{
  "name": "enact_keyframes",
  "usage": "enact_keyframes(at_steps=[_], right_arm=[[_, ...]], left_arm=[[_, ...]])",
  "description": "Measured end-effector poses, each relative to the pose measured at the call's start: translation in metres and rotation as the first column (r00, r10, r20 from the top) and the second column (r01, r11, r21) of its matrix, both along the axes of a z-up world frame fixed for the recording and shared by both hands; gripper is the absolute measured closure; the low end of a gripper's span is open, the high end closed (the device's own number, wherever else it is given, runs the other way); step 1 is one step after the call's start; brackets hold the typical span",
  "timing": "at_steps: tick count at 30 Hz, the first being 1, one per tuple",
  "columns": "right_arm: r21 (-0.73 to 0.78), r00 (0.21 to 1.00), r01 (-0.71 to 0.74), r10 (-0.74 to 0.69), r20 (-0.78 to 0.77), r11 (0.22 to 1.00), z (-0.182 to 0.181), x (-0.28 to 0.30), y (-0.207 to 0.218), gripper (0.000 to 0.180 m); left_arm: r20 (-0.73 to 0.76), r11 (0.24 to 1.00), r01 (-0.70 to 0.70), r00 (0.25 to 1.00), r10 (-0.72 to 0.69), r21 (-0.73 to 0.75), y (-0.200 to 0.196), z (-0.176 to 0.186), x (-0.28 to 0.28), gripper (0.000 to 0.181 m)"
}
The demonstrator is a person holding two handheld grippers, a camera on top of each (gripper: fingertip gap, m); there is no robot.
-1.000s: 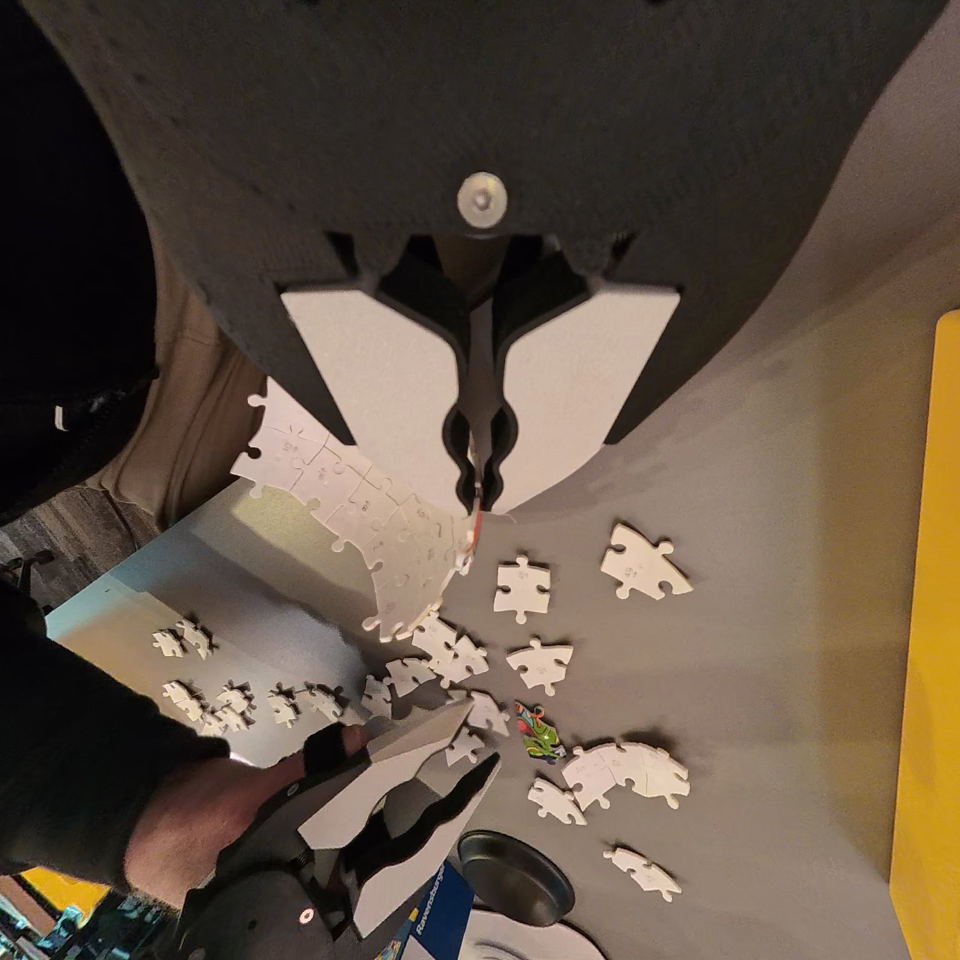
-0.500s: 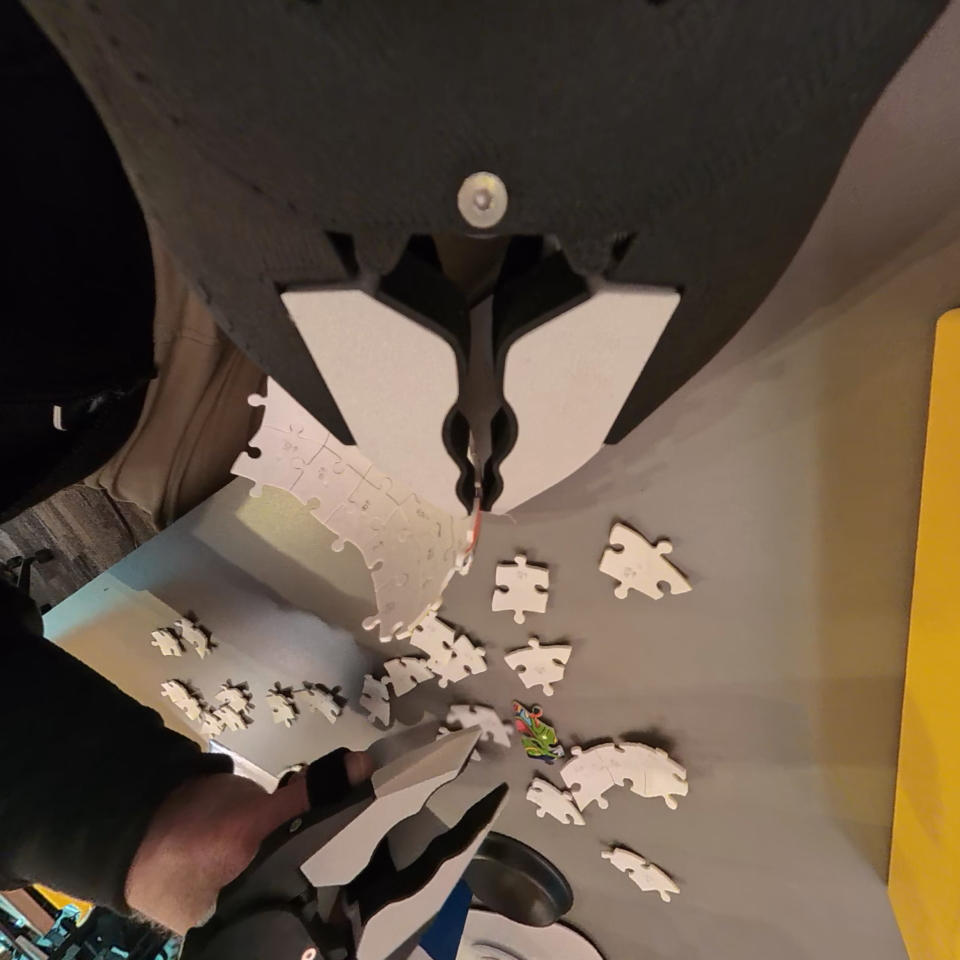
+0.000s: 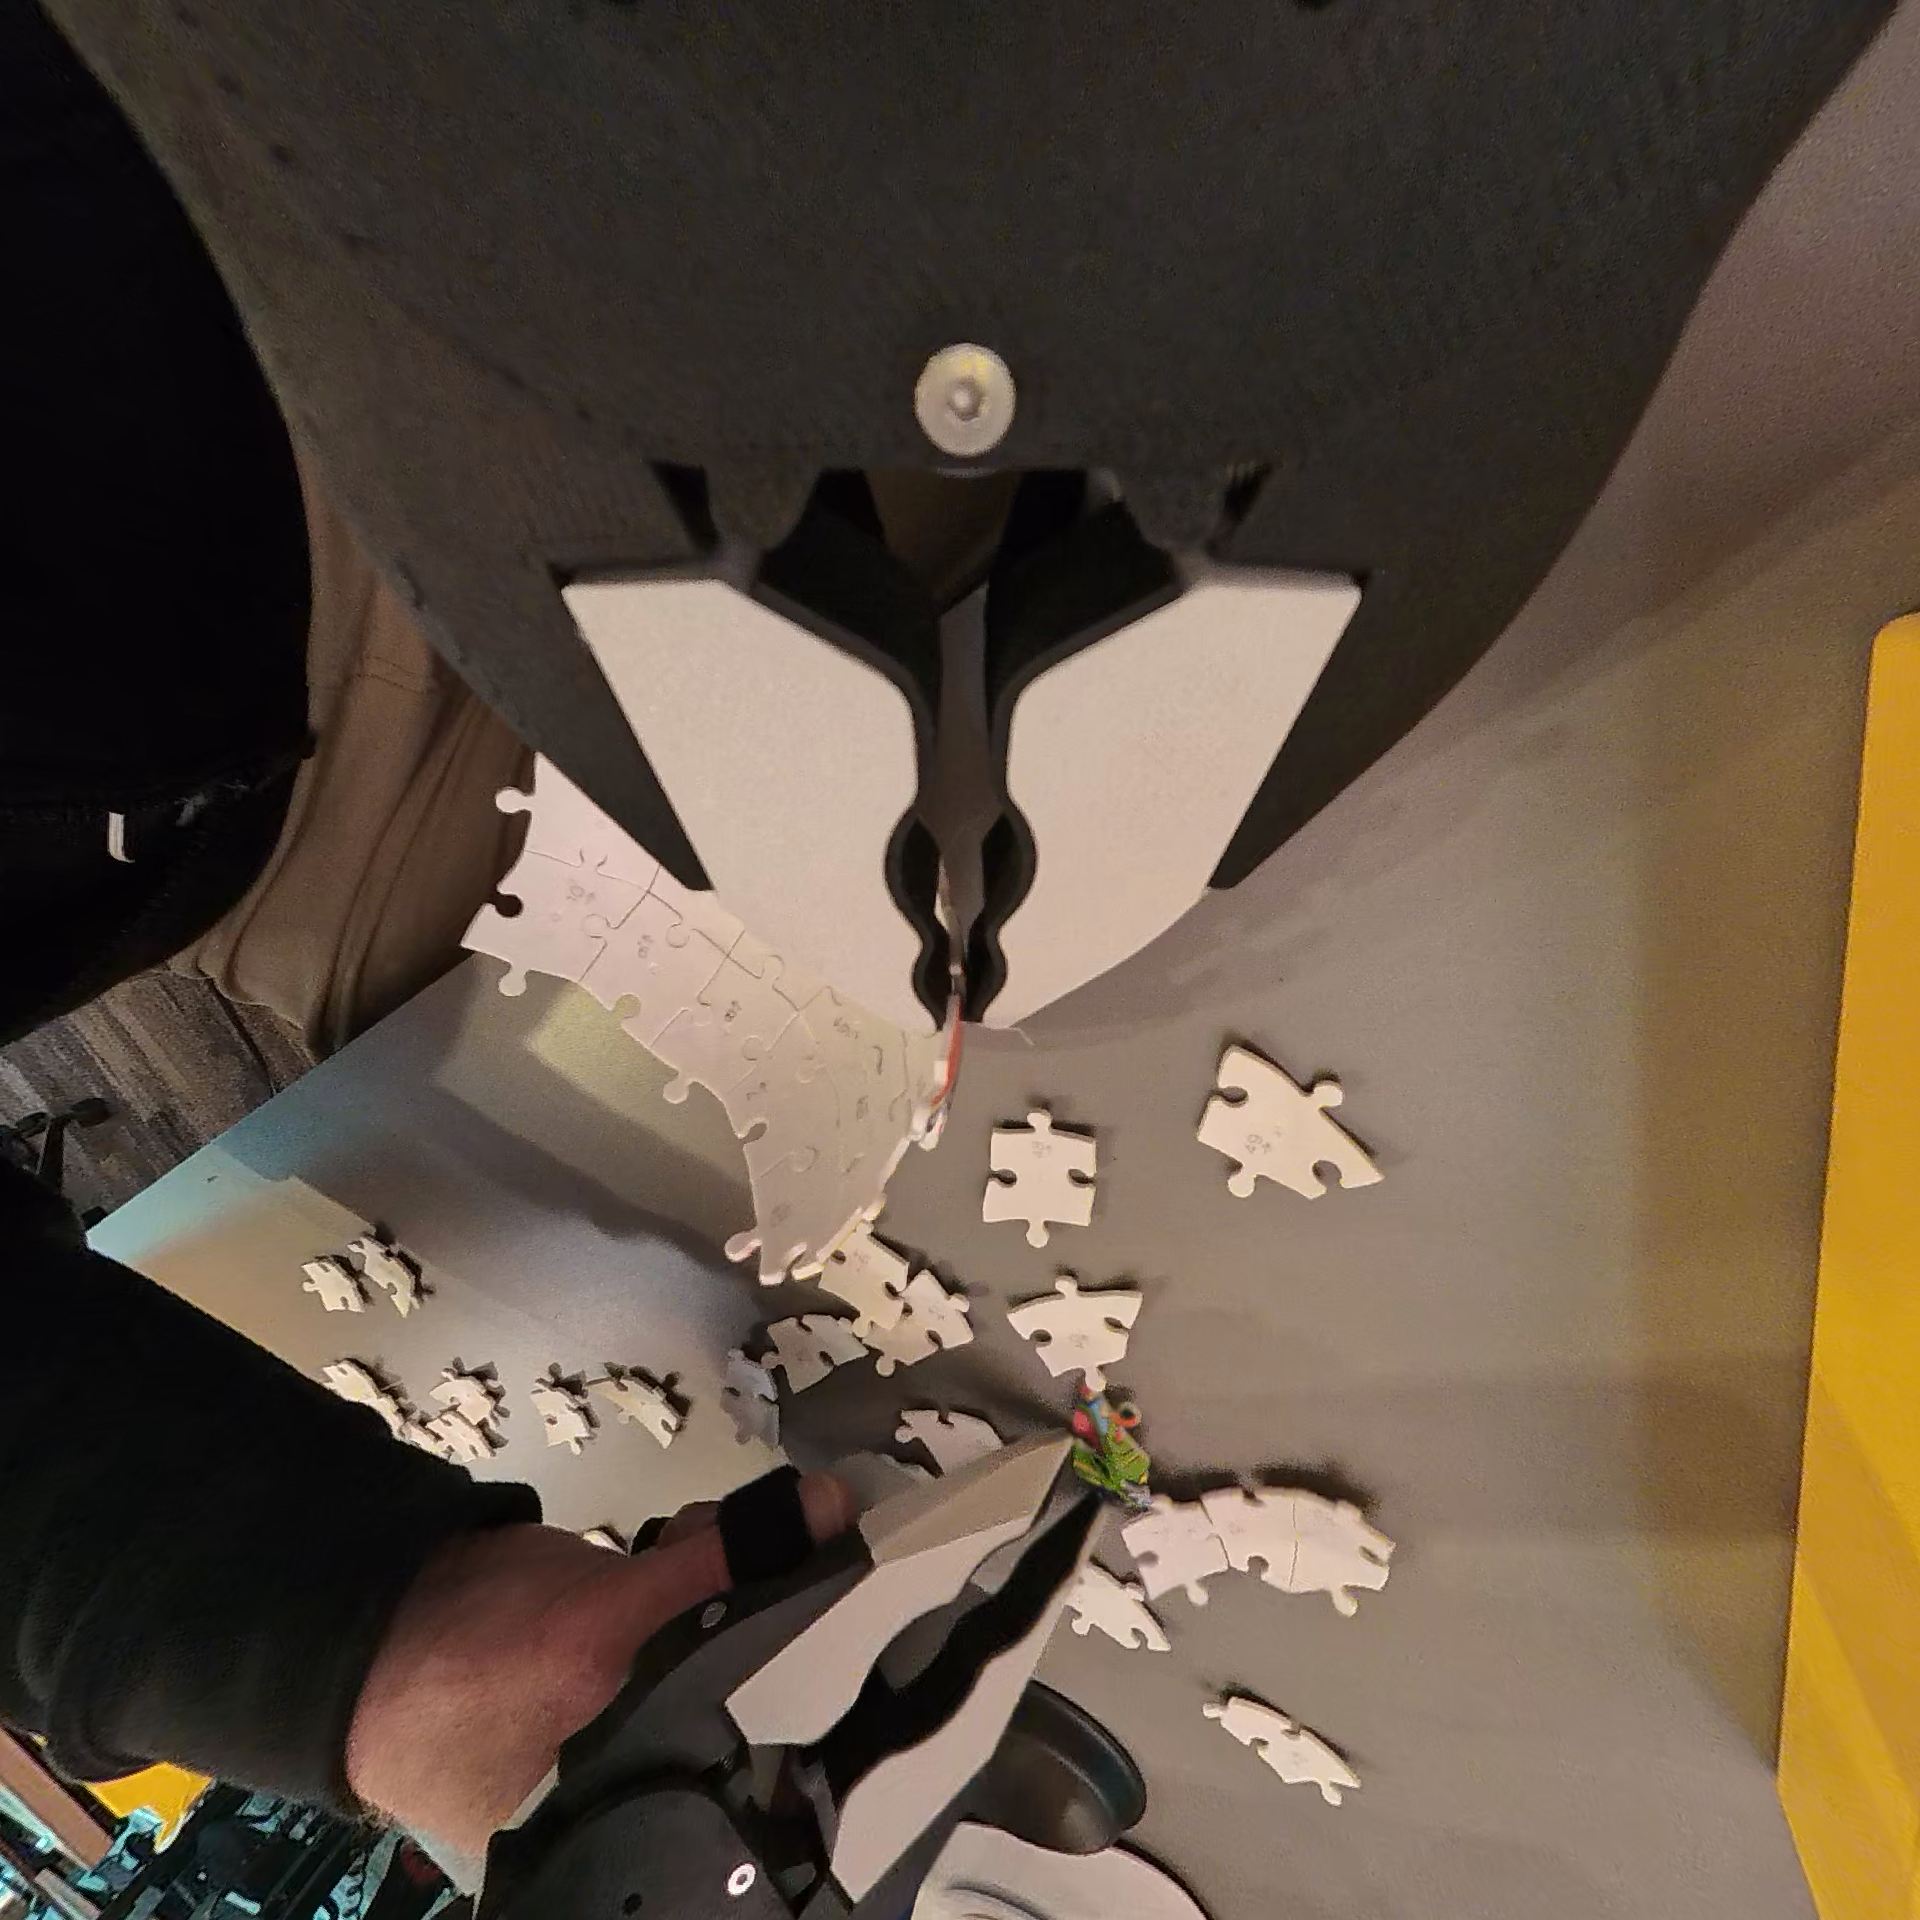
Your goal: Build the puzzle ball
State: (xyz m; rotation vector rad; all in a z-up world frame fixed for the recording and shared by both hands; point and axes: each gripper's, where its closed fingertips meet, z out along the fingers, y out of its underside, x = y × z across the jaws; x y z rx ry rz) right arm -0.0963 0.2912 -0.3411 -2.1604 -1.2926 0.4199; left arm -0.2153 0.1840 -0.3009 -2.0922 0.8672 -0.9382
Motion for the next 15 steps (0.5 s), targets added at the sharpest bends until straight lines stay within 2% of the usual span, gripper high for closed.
enact_keyframes(at_steps=[2, 3, 5, 9, 13, 15], right_arm=[[-0.016, 0.999, -0.033, 0.033, 0.016, 0.999, -0.001, 0.002, -0.007, 0.18], [-0.016, 0.997, -0.064, 0.065, 0.04, 0.998, 0.0, 0.003, -0.011, 0.176], [0.07, 0.993, -0.097, 0.092, 0.072, 0.993, 0.009, 0.002, -0.007, 0.156], [0.157, 0.965, -0.241, 0.22, 0.141, 0.958, 0.01, -0.011, -0.005, 0.151], [0.254, 0.918, -0.387, 0.345, 0.195, 0.886, 0.002, -0.02, 0.005, 0.169], [0.271, 0.904, -0.422, 0.378, 0.202, 0.865, 0.002, -0.021, 0.008, 0.17]], left_arm=[[0.002, 1.0, -0.001, 1.0, 0.001, 0.002, 0.0, 0.001, 0.0, 0.178], [0.002, 1.0, -0.001, 1.0, 0.001, 0.002, 0.0, 0.001, -0.001, 0.178], [0.005, 1.0, -0.002, 1.0, 0.002, 0.003, 0.001, 0.002, -0.001, 0.178], [0.004, 1.0, 0.001, 1.0, -0.001, 0.006, 0.001, 0.003, 0.0, 0.178], [0.006, 1.0, 0.001, 1.0, -0.001, 0.016, 0.002, 0.006, 0.0, 0.178], [0.008, 1.0, -0.001, 1.0, 0.001, 0.016, 0.002, 0.006, 0.0, 0.178]])
